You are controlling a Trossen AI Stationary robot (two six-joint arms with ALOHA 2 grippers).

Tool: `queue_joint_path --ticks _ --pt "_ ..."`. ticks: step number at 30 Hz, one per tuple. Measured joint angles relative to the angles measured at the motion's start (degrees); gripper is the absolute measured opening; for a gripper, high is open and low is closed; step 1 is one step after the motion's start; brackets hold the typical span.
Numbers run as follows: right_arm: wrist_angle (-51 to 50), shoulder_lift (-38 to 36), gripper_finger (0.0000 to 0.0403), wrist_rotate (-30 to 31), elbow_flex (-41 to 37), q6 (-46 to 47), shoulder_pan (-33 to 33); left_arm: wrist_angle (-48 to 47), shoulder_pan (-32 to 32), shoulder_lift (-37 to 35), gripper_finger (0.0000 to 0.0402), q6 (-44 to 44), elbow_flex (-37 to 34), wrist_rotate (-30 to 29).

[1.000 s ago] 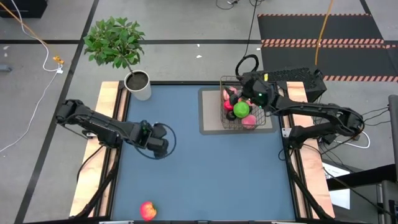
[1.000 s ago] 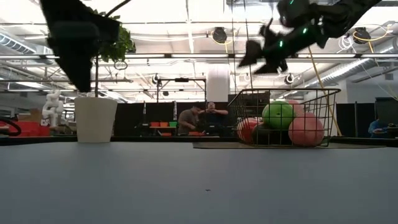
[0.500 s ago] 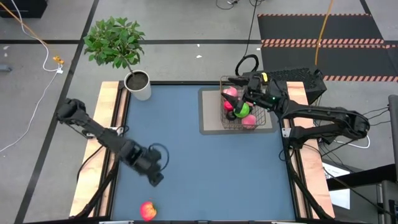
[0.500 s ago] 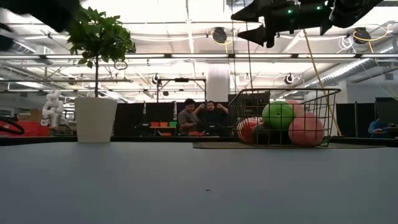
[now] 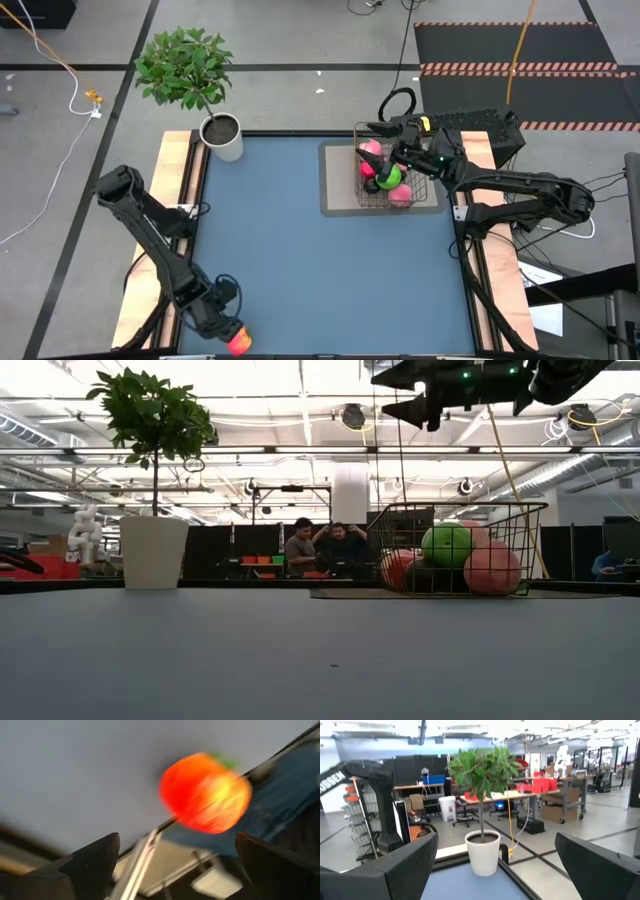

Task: Build produce basket
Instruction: Put the orange tomato into the gold wire basket

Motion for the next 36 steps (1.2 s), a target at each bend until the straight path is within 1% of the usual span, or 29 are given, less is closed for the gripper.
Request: queue_joint_path --ticks 3,11,14,18,22,30,33,36 --pt "2.4 0.4 0.0400 0.0 0.0 0.0 0.1 -1.9 -0.6 0.1 0.0394 0.2 0.0 2.8" --pt "10.3 6.5 0.0400 -0.1 0.0 0.2 1.3 -0.5 -1.2 0.1 0.0394 7.2 0.0 2.4" --pt "13.1 8.5 0.0400 -0.1 0.0 0.3 1.4 0.5 -1.2 0.1 0.0394 12.3 0.0 2.3" --pt "12.9 8.8 0.0400 -0.4 0.0 -0.6 1.7 -1.2 -1.2 0.1 0.0394 19.3 0.0 2.3" --pt "13.0 8.8 0.0400 -3.0 0.0 -1.1 2.4 -4.7 -1.2 1.1 0.0394 27.2 0.0 2.1" --pt "12.7 8.8 0.0400 -2.9 0.0 -1.1 3.2 -6.0 -1.1 7.9 0.0394 50.0 0.0 1.4" --pt "11.9 8.8 0.0400 -2.9 0.0 -1.1 3.2 -5.4 -1.1 10.9 0.0394 54.2 0.0 0.8" --pt "11.3 8.8 0.0400 -2.9 0.0 -1.2 3.2 -2.5 -1.1 13.6 0.0394 58.0 0.0 0.9"
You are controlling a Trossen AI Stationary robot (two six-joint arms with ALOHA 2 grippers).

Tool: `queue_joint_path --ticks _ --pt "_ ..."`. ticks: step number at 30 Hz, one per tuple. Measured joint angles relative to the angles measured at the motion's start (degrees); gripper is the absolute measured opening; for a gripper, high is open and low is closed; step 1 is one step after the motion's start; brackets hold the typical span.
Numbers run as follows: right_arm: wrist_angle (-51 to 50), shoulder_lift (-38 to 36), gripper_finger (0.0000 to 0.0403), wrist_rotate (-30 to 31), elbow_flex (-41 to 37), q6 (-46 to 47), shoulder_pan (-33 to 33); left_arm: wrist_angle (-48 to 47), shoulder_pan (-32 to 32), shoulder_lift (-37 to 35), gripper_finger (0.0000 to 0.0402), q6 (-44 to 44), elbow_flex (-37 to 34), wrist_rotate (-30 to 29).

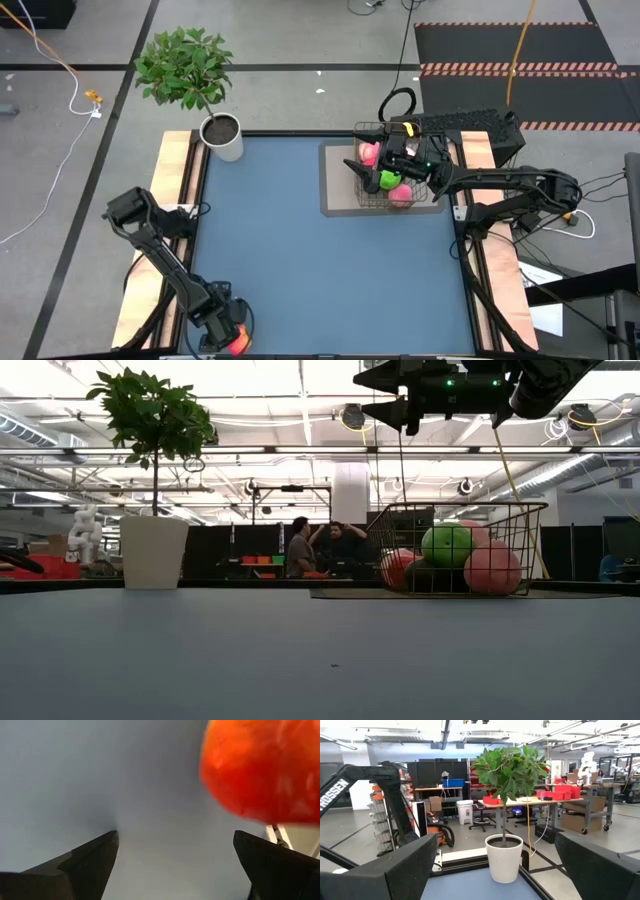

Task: Build produce basket
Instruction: Put the orange tomato into the gold wire basket

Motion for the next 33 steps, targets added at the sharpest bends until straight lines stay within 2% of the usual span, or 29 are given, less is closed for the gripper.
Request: queue_joint_path --ticks 3,7,15,21,24,29,33 --pt "0.0 0.0 0.0400 0.0 0.0 0.0 0.0 1.3 0.0 1.4 0.0394 4.9 0.2 0.2" --pt "0.0 0.0 0.0400 0.0 0.0 0.0 0.0 -1.5 0.5 1.8 0.0394 7.6 1.2 -2.3" --pt "-0.2 0.0 0.0400 0.0 0.0 0.0 0.0 -6.6 2.0 1.5 0.0394 13.5 7.5 -12.3" --pt "-0.9 0.0 0.0400 0.0 0.0 0.0 0.0 -9.3 2.3 1.4 0.0394 22.3 12.7 -12.7" --pt "-1.4 0.0 0.0400 0.0 0.0 0.1 0.0 -10.7 2.4 1.4 0.0394 21.5 13.3 -12.5" --pt "-1.4 0.0 0.0400 0.1 0.0 0.1 0.0 -7.5 3.7 1.4 0.0394 18.3 13.3 -12.8" --pt "-1.3 0.0 0.0400 0.0 0.0 0.1 0.0 -3.5 5.0 1.4 0.0394 13.3 13.3 -18.4"
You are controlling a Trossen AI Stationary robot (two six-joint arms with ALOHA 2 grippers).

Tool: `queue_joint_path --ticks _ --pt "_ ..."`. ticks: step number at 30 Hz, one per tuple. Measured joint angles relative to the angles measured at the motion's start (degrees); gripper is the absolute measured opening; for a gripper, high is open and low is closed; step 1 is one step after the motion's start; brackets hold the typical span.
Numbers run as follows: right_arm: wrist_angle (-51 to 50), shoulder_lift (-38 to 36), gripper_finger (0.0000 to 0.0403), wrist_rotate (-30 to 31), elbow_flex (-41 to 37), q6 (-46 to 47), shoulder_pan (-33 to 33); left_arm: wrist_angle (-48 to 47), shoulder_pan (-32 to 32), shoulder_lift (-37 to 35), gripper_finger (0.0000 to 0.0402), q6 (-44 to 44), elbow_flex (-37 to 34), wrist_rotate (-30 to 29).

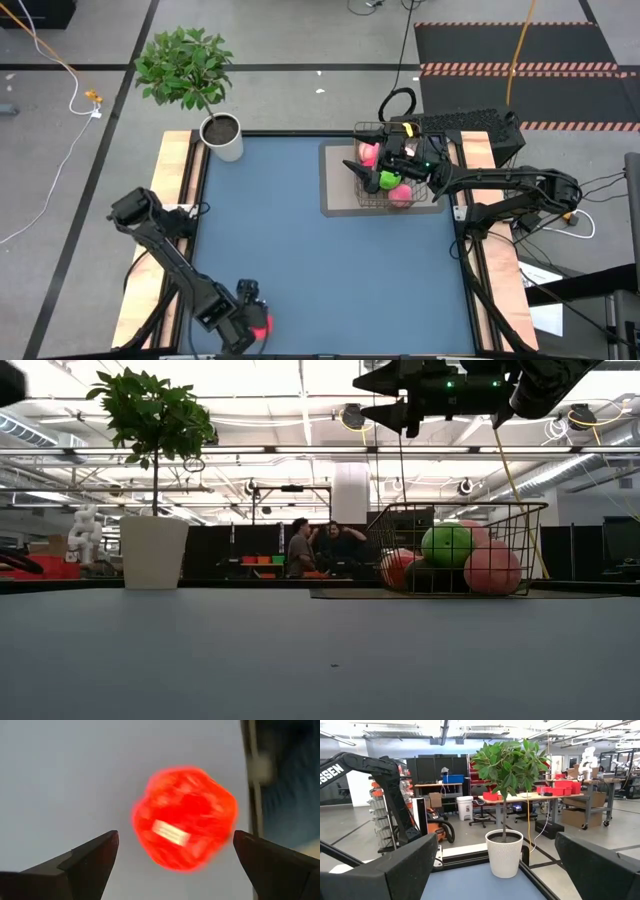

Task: Build produce basket
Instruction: Put the orange tomato into the gold wire basket

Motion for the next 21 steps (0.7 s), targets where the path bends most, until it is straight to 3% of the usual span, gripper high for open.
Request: queue_joint_path --ticks 5,12,21 --pt "0.0 0.0 0.0400 0.0 0.0 0.0 0.0 4.5 1.2 1.8 0.0395 -1.9 0.0 -4.4" --pt "-0.3 0.0 0.0400 0.0 0.0 0.0 0.0 9.1 1.7 7.7 0.0395 1.5 0.0 0.7" --pt "0.1 0.0 0.0400 0.0 0.0 0.0 0.0 10.5 3.9 8.2 0.0395 2.6 0.0 0.0"
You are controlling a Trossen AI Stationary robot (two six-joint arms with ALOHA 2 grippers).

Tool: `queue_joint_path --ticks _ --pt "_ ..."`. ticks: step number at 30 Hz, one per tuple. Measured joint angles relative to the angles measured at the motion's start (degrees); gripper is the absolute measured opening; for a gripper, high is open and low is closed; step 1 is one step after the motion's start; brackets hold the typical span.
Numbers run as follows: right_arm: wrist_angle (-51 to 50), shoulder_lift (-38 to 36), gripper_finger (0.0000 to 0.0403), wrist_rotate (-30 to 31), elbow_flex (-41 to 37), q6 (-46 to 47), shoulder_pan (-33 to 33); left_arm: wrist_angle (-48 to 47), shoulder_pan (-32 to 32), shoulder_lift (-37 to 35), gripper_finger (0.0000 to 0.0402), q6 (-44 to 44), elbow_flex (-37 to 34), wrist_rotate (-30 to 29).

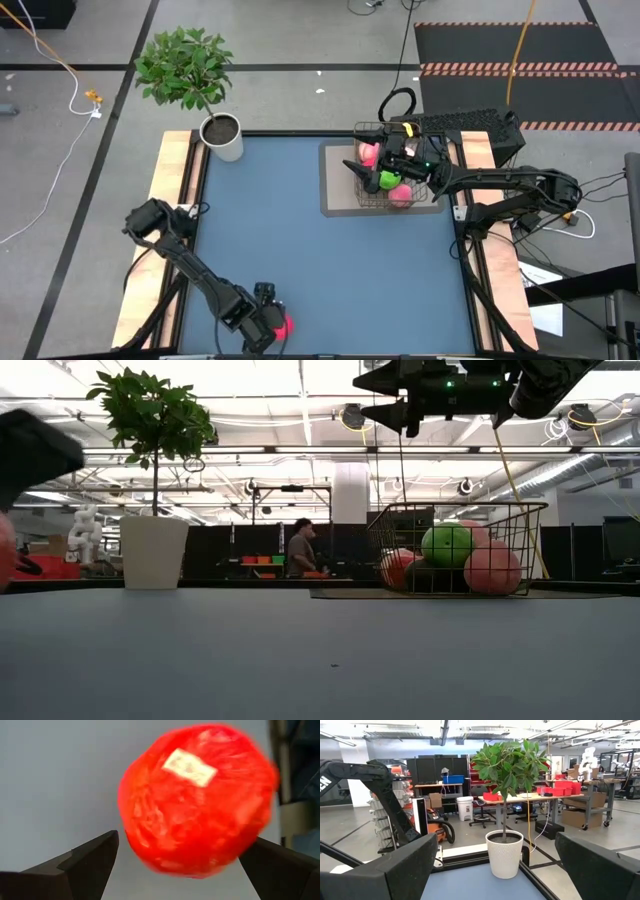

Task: Build produce basket
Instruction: Put the orange tomato into the gold wire basket

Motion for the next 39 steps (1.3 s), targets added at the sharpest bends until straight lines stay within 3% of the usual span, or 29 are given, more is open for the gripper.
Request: queue_joint_path --ticks 18,24,30,33,36,39 --pt "-0.3 0.0 0.0400 0.0 0.0 0.8 0.0 6.9 2.4 -1.9 0.0391 5.7 0.0 -6.6" --pt "-0.3 0.0 0.0400 0.0 0.0 1.5 0.0 6.9 3.4 -1.9 0.0332 4.7 0.0 -6.2" --pt "-0.5 0.0 0.0400 0.0 0.0 1.5 0.0 9.2 3.4 -2.1 0.0284 -4.1 -1.8 -6.8" --pt "-0.5 0.0 0.0400 0.0 0.0 1.5 0.0 11.0 3.5 -2.2 0.0301 -13.2 -3.4 -7.1" --pt "-0.5 0.0 0.0400 0.0 0.0 1.5 0.0 11.0 3.5 -2.2 0.0348 -20.4 -4.2 -6.2" --pt "-0.5 0.0 0.0400 0.0 0.0 1.5 0.0 7.8 3.3 -1.4 0.0389 -18.8 -4.9 -2.8"
